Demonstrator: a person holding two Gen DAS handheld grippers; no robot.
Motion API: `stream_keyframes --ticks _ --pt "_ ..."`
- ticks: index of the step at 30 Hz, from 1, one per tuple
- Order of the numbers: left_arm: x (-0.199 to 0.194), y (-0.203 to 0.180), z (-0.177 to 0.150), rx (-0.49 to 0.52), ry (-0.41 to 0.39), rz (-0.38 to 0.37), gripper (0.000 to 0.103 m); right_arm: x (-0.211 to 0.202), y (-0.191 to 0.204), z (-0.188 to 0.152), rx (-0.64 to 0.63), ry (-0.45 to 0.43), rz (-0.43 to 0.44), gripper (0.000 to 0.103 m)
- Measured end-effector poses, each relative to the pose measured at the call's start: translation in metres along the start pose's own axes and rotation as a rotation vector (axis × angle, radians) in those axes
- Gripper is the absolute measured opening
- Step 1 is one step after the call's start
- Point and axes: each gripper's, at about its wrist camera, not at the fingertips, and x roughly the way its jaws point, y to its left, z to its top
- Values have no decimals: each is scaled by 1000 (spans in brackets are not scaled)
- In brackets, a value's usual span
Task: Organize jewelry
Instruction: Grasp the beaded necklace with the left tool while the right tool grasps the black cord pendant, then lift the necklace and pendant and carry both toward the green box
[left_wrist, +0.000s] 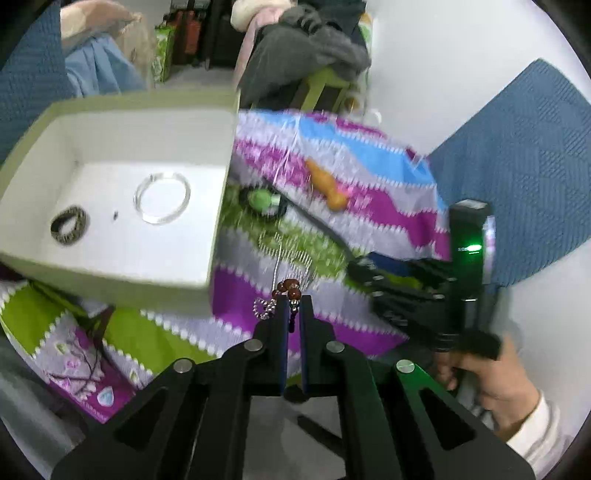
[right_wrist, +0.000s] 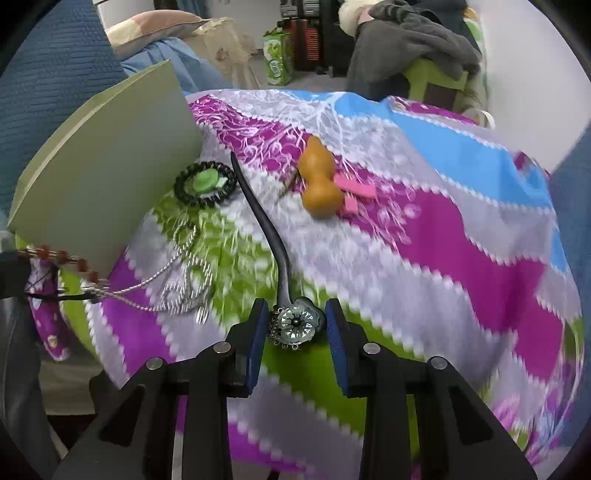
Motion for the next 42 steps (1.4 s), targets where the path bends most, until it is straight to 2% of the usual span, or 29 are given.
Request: stream_keyframes --ticks 7,10,12,14,16,17,18,19,23,25,26,29,30,32,36,42 --pt "33 20 -16 -46 96 28 5 -9 1 -30 51 82 -13 30" --pt "47 29 -20 -78 151 33 5 -10 -2 -32 80 88 10 32" --pt "53 34 -21 -93 171 54 5 -10 -4 -31 99 80 46 39" --pt "57 36 -22 -100 196 38 5 -13 -5 -29 99 55 69 42" --pt "58 36 -23 -104 212 33 18 -11 -1 -21 82 18 80 42" --pt "57 37 -24 -106 209 29 34 -11 0 -19 69 2 79 42" --pt "55 36 -24 -107 199 25 44 -10 2 -17 57 -7 71 42" --pt "52 35 -25 -104 189 26 44 -8 3 -13 38 -14 55 42" --pt "46 30 -27 -57 163 56 44 0 12 -4 -52 -38 13 41" --pt "49 32 -28 -44 170 66 35 8 15 0 -81 -27 -1 39" --pt "52 32 -28 -35 174 80 29 10 16 0 -91 -20 -1 32" --pt "57 36 -29 -17 179 93 24 10 20 1 -124 -31 7 23" --pt "59 35 -29 -2 174 104 18 10 21 1 -129 -30 10 21" --pt "60 33 -27 20 170 104 7 9 25 0 -134 -25 15 7" --pt "50 26 -24 41 120 86 7 5 21 -1 -83 -26 3 7" --pt "16 12 -5 9 36 17 6 -22 4 3 50 -94 14 6"
